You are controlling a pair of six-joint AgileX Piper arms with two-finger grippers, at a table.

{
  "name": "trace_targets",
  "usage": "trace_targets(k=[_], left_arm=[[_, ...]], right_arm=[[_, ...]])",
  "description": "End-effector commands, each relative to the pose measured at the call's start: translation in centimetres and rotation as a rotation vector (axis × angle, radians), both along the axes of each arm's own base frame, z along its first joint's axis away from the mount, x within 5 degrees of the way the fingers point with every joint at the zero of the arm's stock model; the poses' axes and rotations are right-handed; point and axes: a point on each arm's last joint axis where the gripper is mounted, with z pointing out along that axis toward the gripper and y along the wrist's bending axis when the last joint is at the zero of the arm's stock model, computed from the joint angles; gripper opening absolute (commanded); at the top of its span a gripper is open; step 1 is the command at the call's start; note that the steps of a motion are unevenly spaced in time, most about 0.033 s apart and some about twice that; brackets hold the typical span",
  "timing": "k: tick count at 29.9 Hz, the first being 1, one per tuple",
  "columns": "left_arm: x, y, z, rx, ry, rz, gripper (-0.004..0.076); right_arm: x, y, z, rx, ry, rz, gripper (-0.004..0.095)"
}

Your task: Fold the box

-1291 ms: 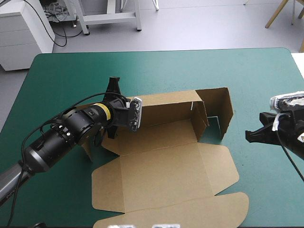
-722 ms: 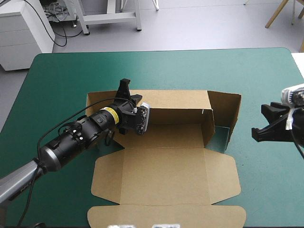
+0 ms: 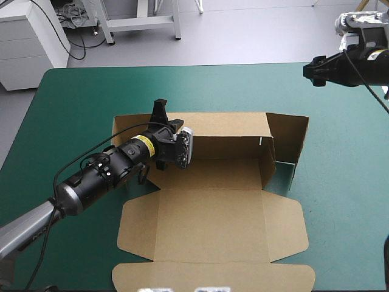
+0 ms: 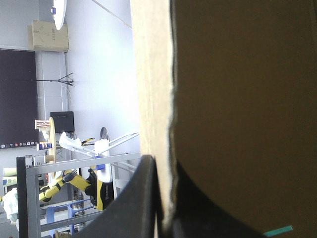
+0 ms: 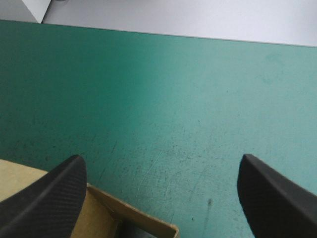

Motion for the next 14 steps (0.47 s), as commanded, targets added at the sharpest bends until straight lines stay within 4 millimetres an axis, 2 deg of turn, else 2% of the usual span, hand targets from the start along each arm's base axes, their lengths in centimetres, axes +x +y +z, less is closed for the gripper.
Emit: trace_targets(k=[1, 2, 6, 10, 14], left_arm=[[-0.4, -0.3, -0.4, -0.018, 0.075, 0.025, -0.001], [-0.4, -0.3, -0.4, -0.018, 0.075, 0.025, -0.001], [-0.4, -0.3, -0.4, -0.021, 0.077, 0.026, -0.001], [-0.4, -0.3, -0.4, -0.021, 0.077, 0.026, -0.001], [-0.4, -0.3, -0.4, -0.021, 0.077, 0.026, -0.001]], right_arm=[[2.3, -0.2, -0.1, 0.04, -0.025, 0.003, 0.0773], [3.6, -0.2, -1.1, 0.052, 0.006, 0.006, 0.0773], [6.6, -0.3, -4.4, 0.08, 0.109, 0.019, 0.0772], [8.0, -0.3, -7.1, 0.099, 0.233, 0.049, 0.0772], [8.6, -0.2, -8.5, 0.123, 0.276, 0.056, 0.0772]])
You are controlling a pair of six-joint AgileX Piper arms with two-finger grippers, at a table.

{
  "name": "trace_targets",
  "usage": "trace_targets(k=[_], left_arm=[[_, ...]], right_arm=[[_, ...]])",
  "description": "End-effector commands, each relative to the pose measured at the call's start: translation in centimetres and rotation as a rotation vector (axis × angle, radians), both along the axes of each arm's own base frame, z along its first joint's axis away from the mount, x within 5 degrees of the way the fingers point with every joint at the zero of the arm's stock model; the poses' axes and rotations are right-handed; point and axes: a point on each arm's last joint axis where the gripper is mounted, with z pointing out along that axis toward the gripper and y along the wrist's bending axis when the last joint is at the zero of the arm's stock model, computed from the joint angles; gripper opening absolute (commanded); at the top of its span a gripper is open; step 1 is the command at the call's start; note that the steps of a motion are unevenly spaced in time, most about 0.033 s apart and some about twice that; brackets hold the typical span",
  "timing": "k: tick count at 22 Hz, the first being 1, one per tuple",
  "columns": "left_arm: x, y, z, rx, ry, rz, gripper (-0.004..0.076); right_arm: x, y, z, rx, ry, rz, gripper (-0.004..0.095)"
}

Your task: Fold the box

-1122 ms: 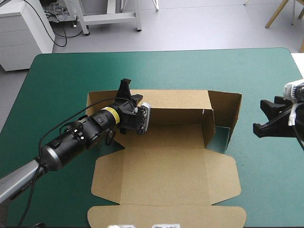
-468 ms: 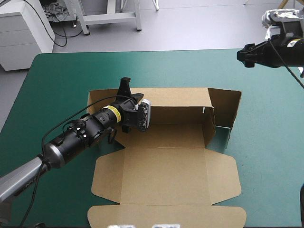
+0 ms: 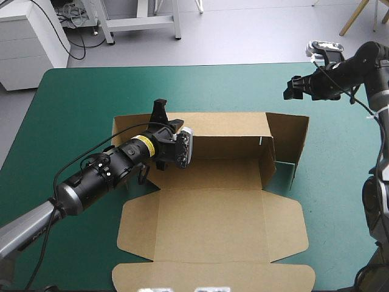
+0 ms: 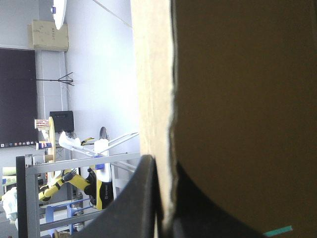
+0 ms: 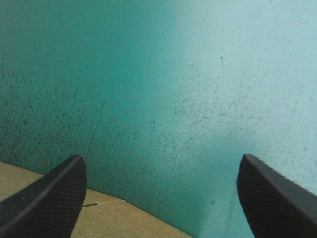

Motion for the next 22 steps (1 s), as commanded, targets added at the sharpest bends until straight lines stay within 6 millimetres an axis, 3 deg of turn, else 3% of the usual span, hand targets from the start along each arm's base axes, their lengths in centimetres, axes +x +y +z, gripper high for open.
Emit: trace_targets(k=[1, 4, 12, 22], left_arm=[[-0.4, -0.3, -0.4, -0.019, 0.075, 0.024, -0.001], [-0.4, -0.3, -0.4, -0.017, 0.076, 0.025, -0.001], [-0.4, -0.3, -0.4, -0.059, 0.109, 0.054, -0.001], [-0.4, -0.3, -0.4, -0.058, 0.11, 0.054, -0.001]], right_arm=[[-1.1, 0.2, 2.3, 0.045, -0.078, -0.003, 0.0772], [-1.4, 0.3, 1.0, 0.051, -0.028, -0.006, 0.0748], [-8.4, 1.2, -1.0, 0.016, 0.026, 0.114, 0.0606], [-14.0, 2.8, -4.2, 0.095, -0.094, 0.183, 0.0584]])
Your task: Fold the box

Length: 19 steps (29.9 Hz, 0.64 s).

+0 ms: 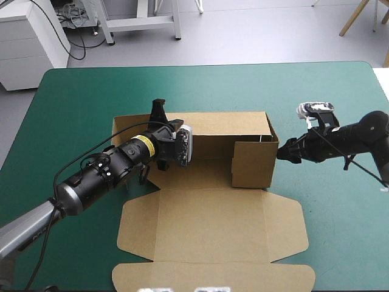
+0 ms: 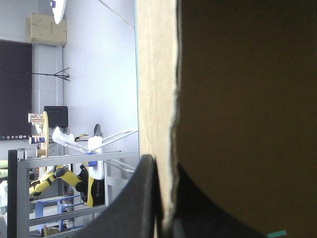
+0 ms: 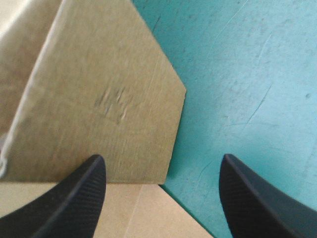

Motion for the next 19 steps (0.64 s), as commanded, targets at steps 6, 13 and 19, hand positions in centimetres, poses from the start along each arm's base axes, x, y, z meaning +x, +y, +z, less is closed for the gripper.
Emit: trace_targets(k=[6, 13, 19], left_arm=[[-0.4, -0.3, -0.5, -0.022, 0.083, 0.029, -0.001], [-0.4, -0.3, -0.5, -0.021, 0.084, 0.03, -0.001], [-0.4, -0.3, -0.5, -0.033, 0.094, 0.038, -0.001]], right_arm=[[-2.5, 1.2, 1.3, 0.124, -0.171, 0.05, 0.0551], [-2.0, 2.7, 1.5, 0.097, -0.261, 0.094, 0.0551], [-1.9, 5.2, 1.6, 0.039, -0.334, 0.175, 0.0551]])
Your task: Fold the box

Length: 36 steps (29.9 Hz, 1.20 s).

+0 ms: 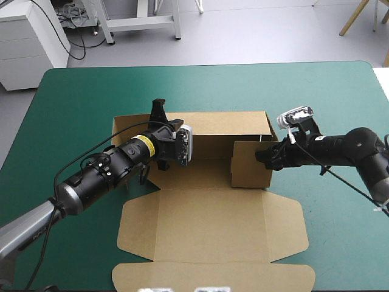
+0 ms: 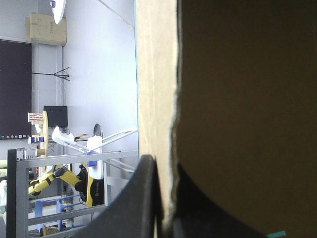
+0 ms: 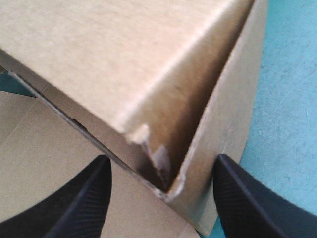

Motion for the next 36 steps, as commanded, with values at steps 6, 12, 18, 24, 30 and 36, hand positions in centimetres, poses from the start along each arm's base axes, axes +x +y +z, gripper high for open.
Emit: trace_targets(k=[6, 12, 18, 24, 30, 36], left_arm=[[-0.4, -0.2, -0.6, -0.033, 0.106, 0.047, -0.001], [-0.6, -0.4, -0.6, -0.04, 0.112, 0.044, -0.0008], [-1.1, -1.1, -0.4, -0.045, 0.098, 0.012, 0.0032], [-1.4, -1.2, 0.1, -0.074, 0.093, 0.005, 0.0307], [-2.4, -0.5, 2.5, -0.182, 0.041, -0.003, 0.0613], [-5.0, 0.2, 4.7, -0.214, 0.035, -0.027, 0.062]], right_arm=[[-0.1, 2.5, 1.6, -0.104, -0.181, 0.045, 0.0479], [-0.3, 2.7, 1.5, -0.14, -0.193, 0.078, 0.0067], [-0.4, 2.8, 1.5, -0.13, -0.186, 0.087, -0.0019], [-0.4, 2.8, 1.5, -0.13, -0.183, 0.09, -0.0019], [-0.4, 2.8, 1.5, -0.116, -0.175, 0.069, -0.0019], [0.0, 2.7, 1.7, -0.112, -0.202, 0.036, -0.0019]])
